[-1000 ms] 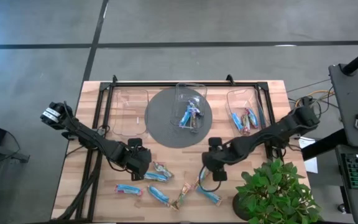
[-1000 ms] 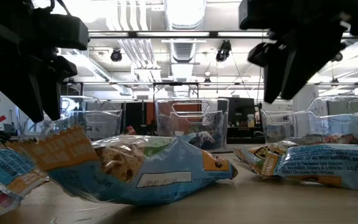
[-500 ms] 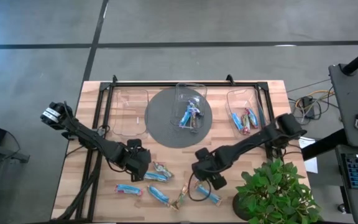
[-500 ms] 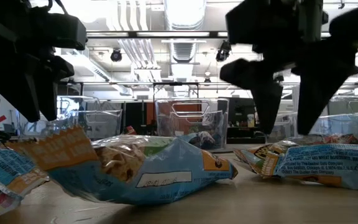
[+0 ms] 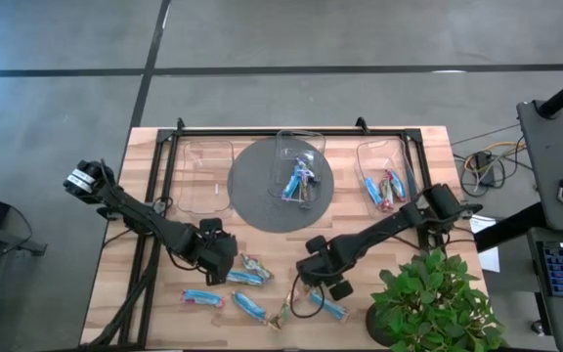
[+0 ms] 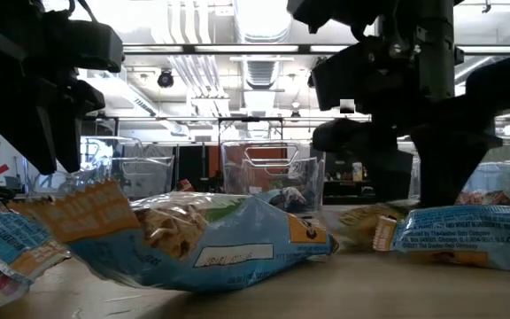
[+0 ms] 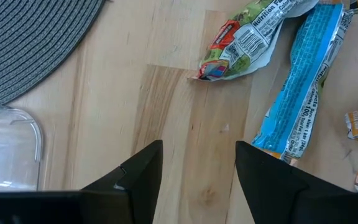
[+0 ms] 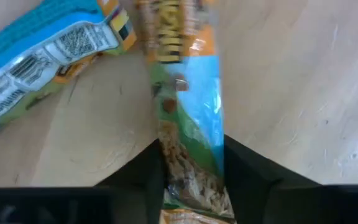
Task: Pick and place Granola Bars by type
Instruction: Put the yellow granola bar into the left transparent bin
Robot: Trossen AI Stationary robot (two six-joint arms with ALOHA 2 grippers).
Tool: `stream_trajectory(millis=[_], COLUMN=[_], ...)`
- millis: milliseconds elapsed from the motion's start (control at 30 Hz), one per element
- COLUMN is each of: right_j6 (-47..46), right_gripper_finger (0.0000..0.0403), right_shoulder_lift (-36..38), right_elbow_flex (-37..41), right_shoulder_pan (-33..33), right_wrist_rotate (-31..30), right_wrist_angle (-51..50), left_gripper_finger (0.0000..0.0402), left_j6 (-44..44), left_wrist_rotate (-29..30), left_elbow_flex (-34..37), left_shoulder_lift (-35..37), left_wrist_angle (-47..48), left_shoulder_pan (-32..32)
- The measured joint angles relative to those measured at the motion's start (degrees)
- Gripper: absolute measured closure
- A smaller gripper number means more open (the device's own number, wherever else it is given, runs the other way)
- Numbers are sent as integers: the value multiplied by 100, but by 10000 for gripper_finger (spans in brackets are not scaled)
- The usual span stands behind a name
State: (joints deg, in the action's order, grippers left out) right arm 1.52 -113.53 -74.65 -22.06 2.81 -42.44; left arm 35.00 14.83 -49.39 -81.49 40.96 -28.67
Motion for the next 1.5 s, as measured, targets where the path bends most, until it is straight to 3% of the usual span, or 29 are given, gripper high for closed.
stream_trajectory(millis=[133,300,500,633,900,1067,1500], right_j6=[-372,-885,-1503,-1518,-1506,-1506,-1463], right_gripper_finger=[334,350,347,346,345,344,344], right_shoulder_lift=[184,712,880,676,668,679,690], right_elbow_flex=[4,-36,-659,-1144,-1440,-1539,-1960], right_shoulder_pan=[106,377,978,1233,1285,1280,1282], right_wrist_rotate=[-4,-145,-148,-425,-1679,-1925,-1950], right_wrist_angle=[-49,125,438,254,114,141,139], left_gripper_finger=[218,218,218,218,219,219,219], left_j6=[43,591,317,560,2960,3003,2902], left_wrist_rotate=[-1,72,1487,1248,1296,989,555], left_elbow_flex=[0,-60,-406,-433,-368,-369,-271], left_shoulder_lift=[4,172,789,1215,1971,2026,1669], left_wrist_angle=[-6,-48,-798,-1209,-1535,-2263,-2403], left_shoulder_pan=[0,7,117,482,1001,1168,1570])
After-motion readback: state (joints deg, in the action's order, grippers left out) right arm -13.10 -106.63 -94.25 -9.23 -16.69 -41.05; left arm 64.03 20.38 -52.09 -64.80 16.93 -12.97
